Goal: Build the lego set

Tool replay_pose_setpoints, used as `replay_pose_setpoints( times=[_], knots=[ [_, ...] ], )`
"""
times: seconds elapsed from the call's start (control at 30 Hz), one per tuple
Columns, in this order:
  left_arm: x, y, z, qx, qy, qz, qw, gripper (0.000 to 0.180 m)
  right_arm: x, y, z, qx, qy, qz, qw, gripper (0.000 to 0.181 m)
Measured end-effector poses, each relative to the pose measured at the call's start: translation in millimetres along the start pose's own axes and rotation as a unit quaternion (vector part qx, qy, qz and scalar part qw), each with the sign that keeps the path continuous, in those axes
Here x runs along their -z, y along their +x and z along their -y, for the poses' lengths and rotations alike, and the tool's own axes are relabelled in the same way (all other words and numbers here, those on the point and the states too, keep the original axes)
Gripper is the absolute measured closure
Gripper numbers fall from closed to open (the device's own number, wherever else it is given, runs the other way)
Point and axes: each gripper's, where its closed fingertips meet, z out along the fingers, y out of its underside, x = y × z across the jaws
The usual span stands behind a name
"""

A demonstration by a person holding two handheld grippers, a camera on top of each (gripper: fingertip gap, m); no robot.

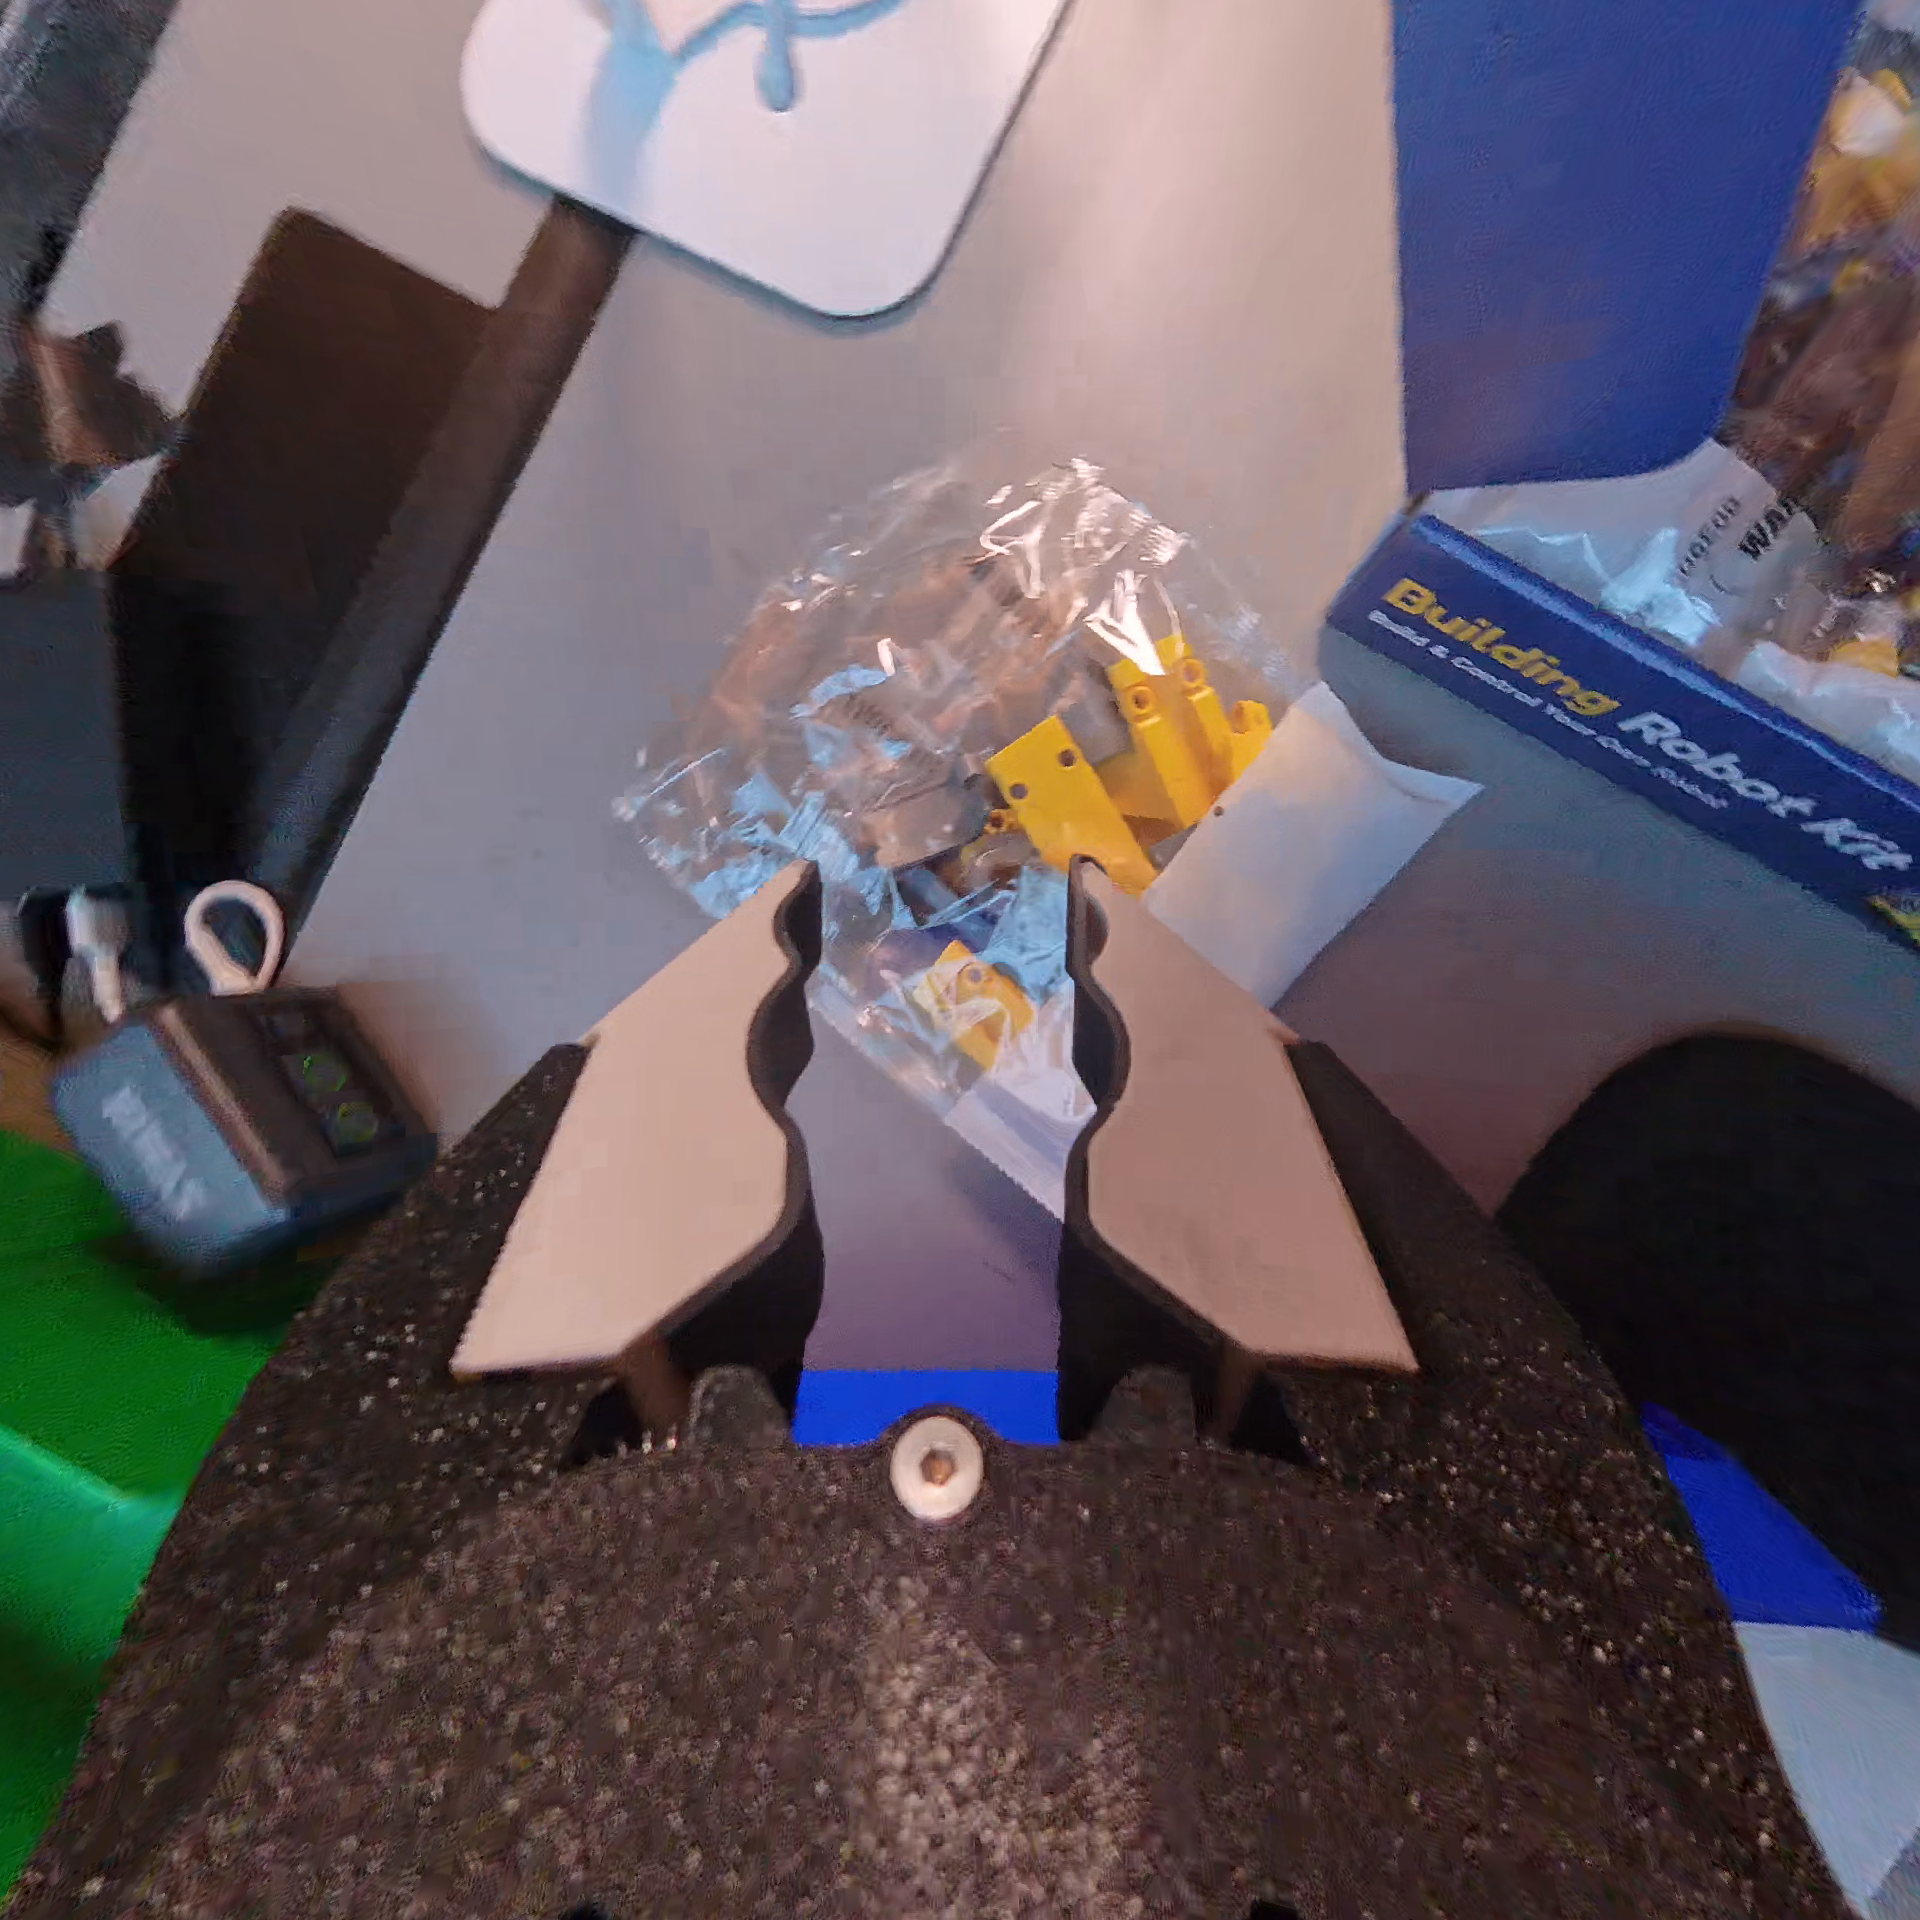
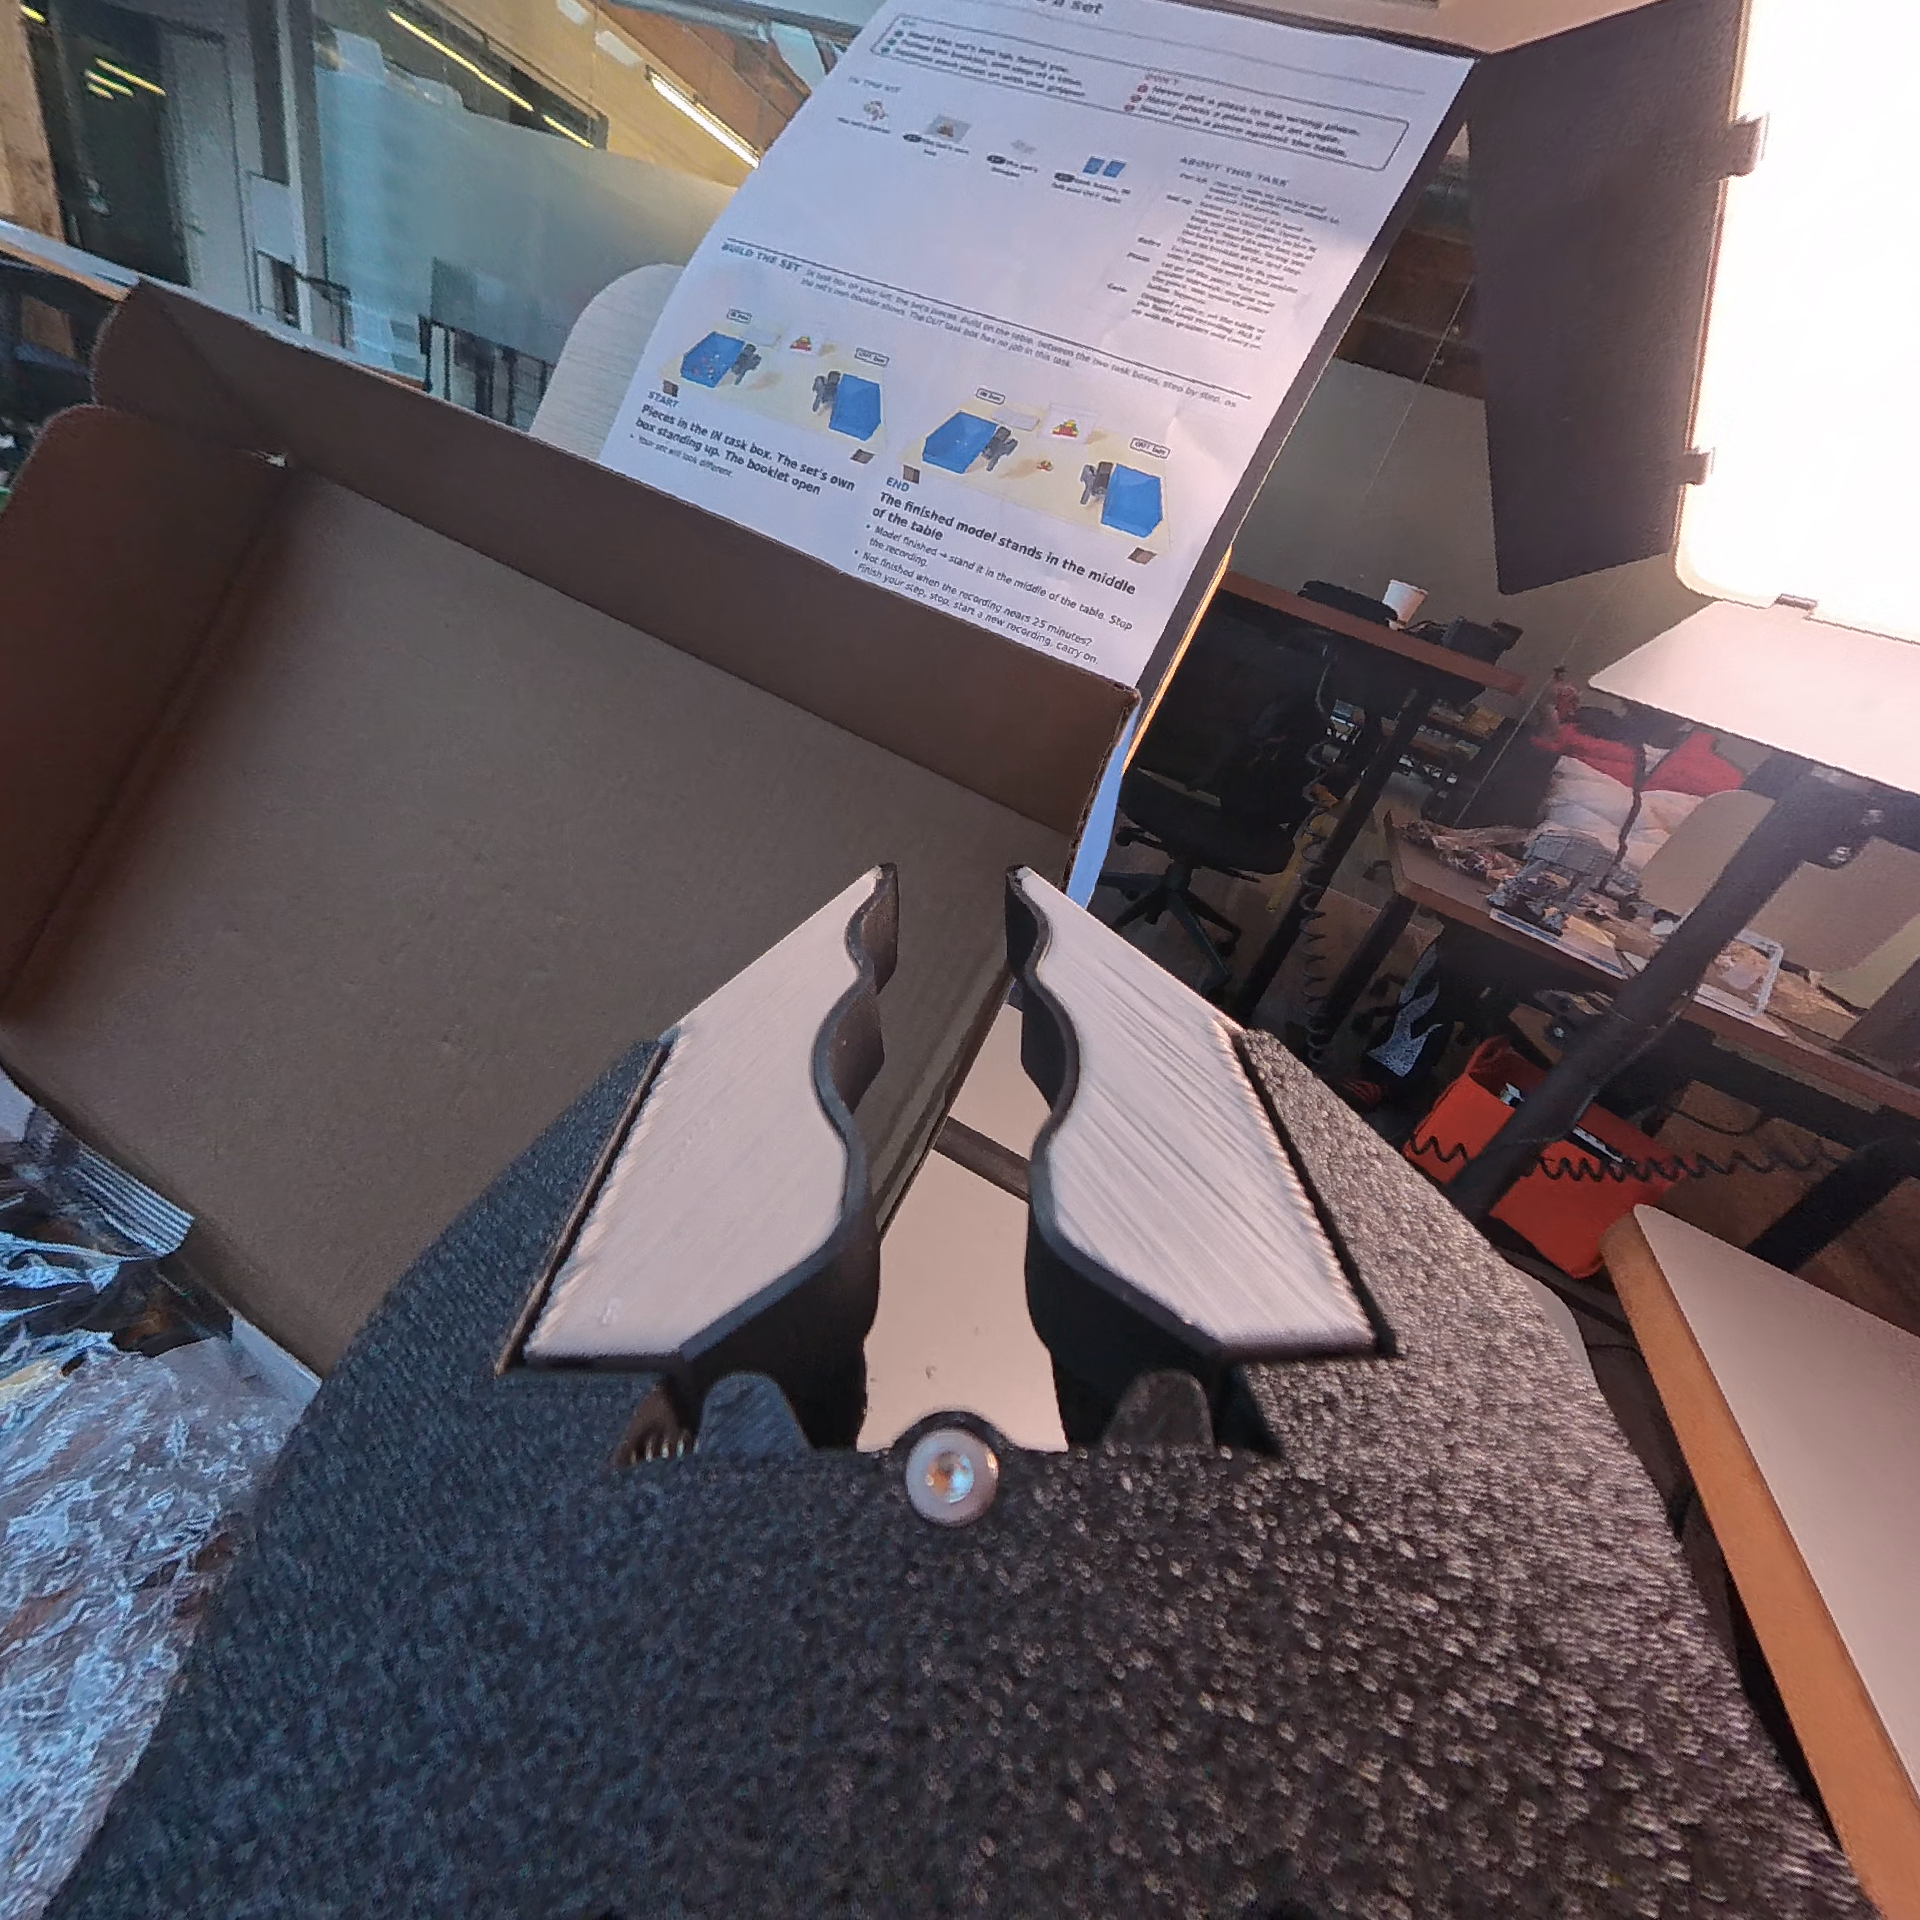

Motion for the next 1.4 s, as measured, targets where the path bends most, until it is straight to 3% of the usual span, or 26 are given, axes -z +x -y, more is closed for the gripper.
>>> replay_pose_setpoints(
  times=[0.13,0.27,0.53,0.7,0.83,0.97,1.07,1.23,1.33,1.4],
  knots=[
    [-35.6,17.9,12.0,-0.074,-0.032,-0.076,0.994,0.118,-1.9,-1.1,-0.2,0.001,-0.004,-0.001,1.000,0.161],
    [-72.4,7.8,14.5,-0.089,-0.071,-0.115,0.987,0.118,-1.5,-1.5,0.0,0.004,-0.009,-0.001,1.000,0.161],
    [-93.6,3.2,-10.6,-0.118,-0.165,-0.156,0.967,0.167,4.3,0.0,0.2,0.032,-0.008,0.003,0.999,0.161],
    [-84.9,-33.5,-3.9,-0.114,-0.147,-0.080,0.979,0.177,2.9,-1.4,0.8,0.027,-0.002,0.004,1.000,0.161],
    [-74.4,-64.6,7.1,-0.131,-0.128,0.022,0.983,0.166,2.8,-3.2,2.0,0.024,0.002,0.005,1.000,0.160],
    [-51.0,-63.2,34.5,-0.120,-0.079,0.079,0.987,0.151,2.6,-2.8,2.2,0.021,-0.003,0.005,1.000,0.160],
    [-14.3,-42.1,78.0,-0.116,0.013,0.128,0.985,0.151,2.9,-2.7,2.6,0.025,-0.009,0.007,1.000,0.160],
    [39.4,55.6,131.7,-0.062,0.194,0.056,0.977,0.139,6.2,-3.4,5.9,0.018,-0.011,0.024,1.000,0.161],
    [48.1,93.2,135.8,-0.023,0.256,0.028,0.966,0.136,13.4,-9.9,14.7,-0.012,-0.007,0.051,0.999,0.160],
    [34.6,102.8,131.1,-0.013,0.257,0.045,0.965,0.134,22.6,-20.5,19.2,-0.016,-0.015,0.074,0.997,0.156]
  ],
)
